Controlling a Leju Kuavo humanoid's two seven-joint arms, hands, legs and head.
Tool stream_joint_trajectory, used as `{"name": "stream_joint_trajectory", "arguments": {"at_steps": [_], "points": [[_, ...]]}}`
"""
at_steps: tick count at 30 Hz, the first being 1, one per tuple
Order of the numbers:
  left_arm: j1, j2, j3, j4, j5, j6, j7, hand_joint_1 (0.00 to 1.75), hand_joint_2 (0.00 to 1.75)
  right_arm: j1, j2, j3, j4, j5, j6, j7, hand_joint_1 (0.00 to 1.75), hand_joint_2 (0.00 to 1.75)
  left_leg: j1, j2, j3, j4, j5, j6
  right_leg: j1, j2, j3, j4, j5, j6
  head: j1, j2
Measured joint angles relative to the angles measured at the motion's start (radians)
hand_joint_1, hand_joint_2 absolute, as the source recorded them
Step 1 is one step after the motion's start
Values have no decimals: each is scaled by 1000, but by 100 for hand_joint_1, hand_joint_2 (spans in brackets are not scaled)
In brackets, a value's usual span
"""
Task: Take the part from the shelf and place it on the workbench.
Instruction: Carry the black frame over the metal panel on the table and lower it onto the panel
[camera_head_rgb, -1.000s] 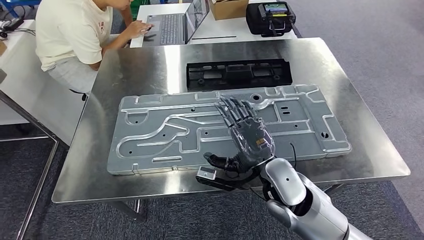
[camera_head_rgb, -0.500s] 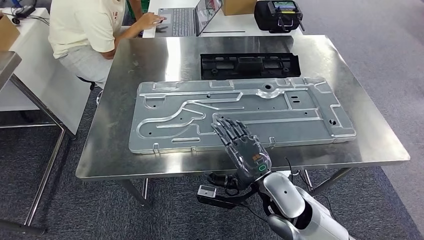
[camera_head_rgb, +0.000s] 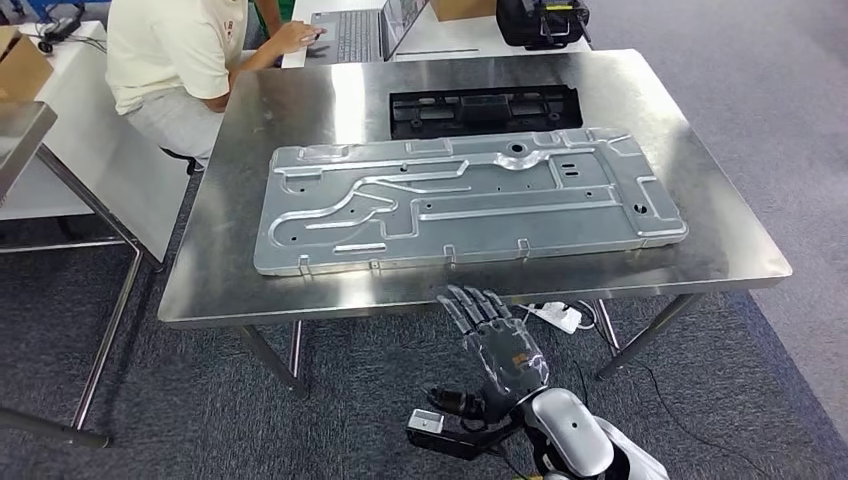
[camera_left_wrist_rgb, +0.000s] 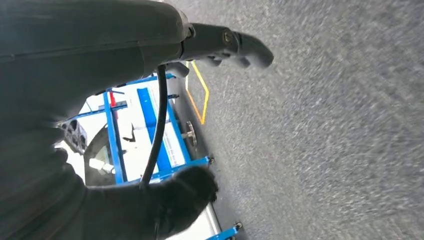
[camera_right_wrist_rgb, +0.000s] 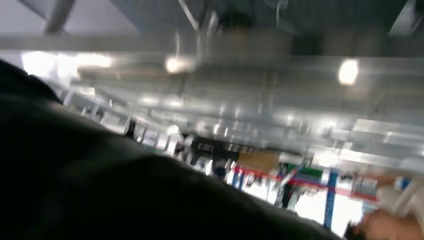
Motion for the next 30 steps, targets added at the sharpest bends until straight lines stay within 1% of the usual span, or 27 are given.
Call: {"name": "stream_joint_trajectory", "arguments": {"at_steps": [1, 2, 4, 6, 7, 9, 10, 11, 12, 13, 14, 15, 16, 17, 18, 19, 20, 21, 22, 23, 24, 25, 26, 27, 28, 29, 30], "points": [[0, 1, 0, 0, 0, 1, 1, 0, 175, 21, -1, -5, 1, -4, 2, 2, 0, 0, 2, 0, 7, 26, 2, -3, -1, 3, -14, 3, 9, 3, 0, 0], [0, 1, 0, 0, 0, 2, 3, 0, 175, 39, -2, -10, 2, -7, 4, 3, 0, 0, 4, 0, 20, 33, 15, -5, -2, 5, -26, 7, 16, 5, 0, 0], [0, 2, 0, 0, 0, 2, 5, 0, 175, 59, -2, -17, 3, -11, 5, 5, 0, 0, 6, 0, 44, 17, 41, -7, -3, 8, -37, 10, 23, 8, 0, 0], [0, 2, 0, 0, 0, 3, 5, 0, 175, 63, -2, -19, 3, -11, 5, 6, 0, 0, 6, 0, 51, 9, 47, -7, -3, 9, -39, 11, 24, 9, 0, 0], [0, 2, 0, 0, 0, 3, 7, 0, 175, 77, -3, -25, 3, -11, 4, 7, 0, 0, 7, -5, 82, -33, 59, -6, -4, 12, -46, 14, 27, 11, 0, 0], [2, 2, 0, 0, 0, 3, 15, 0, 175, 171, -3, -80, 5, -10, -16, 31, 0, 0, 5, -32, 180, -178, 66, 7, -5, 35, -67, 22, 50, 32, 0, 0], [4, 2, 0, 0, 0, 3, 20, 0, 175, 227, -4, -116, 7, -12, -29, 51, 0, 0, 6, -40, 223, -250, 71, 17, -6, 47, -78, 25, 63, 44, 0, 0], [4, 1, 0, 0, 0, 3, 24, 0, 175, 279, -4, -152, 10, -18, -43, 75, 0, 0, 6, -40, 236, -285, 70, 30, -7, 52, -87, 30, 63, 54, 1, 0], [4, 1, 0, 0, 0, 4, 26, 0, 175, 309, -5, -177, 16, -28, -50, 96, 0, 0, 8, -27, 228, -289, 80, 41, -7, 47, -97, 46, 39, 58, 1, 0], [4, 1, -2, 0, 0, 4, 28, 0, 175, 336, -5, -202, 27, -39, -55, 118, 0, 0, 10, -14, 218, -292, 91, 50, -9, 37, -110, 79, -3, 61, 1, 0], [5, 1, -5, 0, 0, 4, 29, 0, 175, 362, -4, -231, 44, -48, -59, 134, 0, 0, 9, -1, 206, -292, 100, 56, -11, 28, -126, 131, -56, 66, 1, 0], [7, 1, -11, 0, 0, 4, 30, 0, 175, 385, -2, -266, 72, -52, -60, 145, 0, 0, 9, 11, 192, -291, 109, 59, -13, 22, -141, 195, -103, 72, 1, 0], [9, 1, -18, 0, 0, 3, 31, 0, 175, 405, 3, -306, 110, -50, -62, 147, 0, 0, 8, 23, 179, -288, 118, 59, -15, 20, -151, 254, -128, 79, 1, 0], [10, 1, -26, 0, 0, 2, 32, 0, 175, 420, 10, -351, 160, -43, -65, 139, 0, 0, 7, 35, 165, -285, 127, 58, -18, 18, -150, 294, -128, 84, 1, 0], [10, 2, -35, 0, 0, 1, 33, 0, 175, 429, 19, -402, 222, -33, -67, 124, 0, 0, 7, 45, 151, -279, 135, 56, -20, 16, -134, 303, -103, 88, 1, 0], [10, 2, -44, 0, 0, 0, 32, 0, 175, 432, 30, -456, 294, -21, -72, 103, 0, 0, 7, 55, 136, -273, 142, 53, -22, 9, -101, 277, -71, 91, 1, 0], [8, 3, -54, 0, 0, 0, 30, 0, 175, 427, 40, -518, 381, -11, -79, 78, 0, 0, 6, 63, 122, -264, 147, 49, -24, -6, -50, 218, -50, 92, 1, 0], [6, 4, -63, -1, 0, 1, 28, 0, 175, 416, 49, -587, 479, -1, -89, 51, 0, 0, 4, 70, 110, -254, 151, 45, -22, -26, 6, 141, -49, 90, 1, 0], [5, 5, -72, -1, 0, 2, 25, 0, 175, 401, 57, -657, 584, 5, -99, 25, 0, 0, 3, 77, 103, -247, 155, 40, -19, -42, 47, 78, -58, 85, 1, 0], [3, 6, -80, -2, 0, 3, 22, 0, 175, 384, 62, -726, 694, 8, -107, 4, 0, 0, 1, 83, 99, -241, 159, 35, -14, -52, 71, 34, -73, 78, 1, 0], [2, 7, -88, -2, 0, 3, 19, 0, 175, 368, 66, -790, 799, 9, -110, -9, 0, 0, 1, 89, 98, -240, 163, 29, -9, -52, 76, 16, -81, 69, 1, 0], [1, 8, -94, -2, 0, 3, 17, 0, 175, 357, 69, -848, 896, 7, -104, -11, 0, 0, 2, 94, 98, -241, 168, 22, -10, -45, 68, 16, -75, 58, 1, 0], [1, 8, -99, -2, 0, 3, 15, 0, 175, 348, 73, -900, 982, 3, -91, -3, 0, 0, 3, 90, 96, -237, 164, 15, -11, -40, 62, 13, -67, 49, 2, 0], [1, 9, -103, -2, 0, 1, 14, 0, 175, 340, 78, -945, 1058, -2, -73, 12, 0, 0, 4, 76, 90, -223, 142, 8, -12, -35, 53, 11, -57, 38, 2, 0], [2, 10, -106, -2, 0, -1, 13, 0, 175, 332, 85, -983, 1122, -9, -51, 32, 0, 0, 4, 58, 79, -193, 103, 4, -14, -29, 41, 9, -45, 27, 2, 0], [4, 10, -108, -2, 0, -3, 12, 0, 175, 324, 94, -1016, 1176, -16, -28, 55, 0, 0, 5, 37, 66, -144, 50, 2, -13, -22, 27, 9, -34, 20, 2, 0], [6, 11, -110, -2, 0, -5, 12, 0, 175, 318, 103, -1045, 1221, -24, -4, 79, 0, 0, 4, 24, 51, -82, -3, 3, -10, -11, 12, 10, -23, 14, 2, 0]]}}
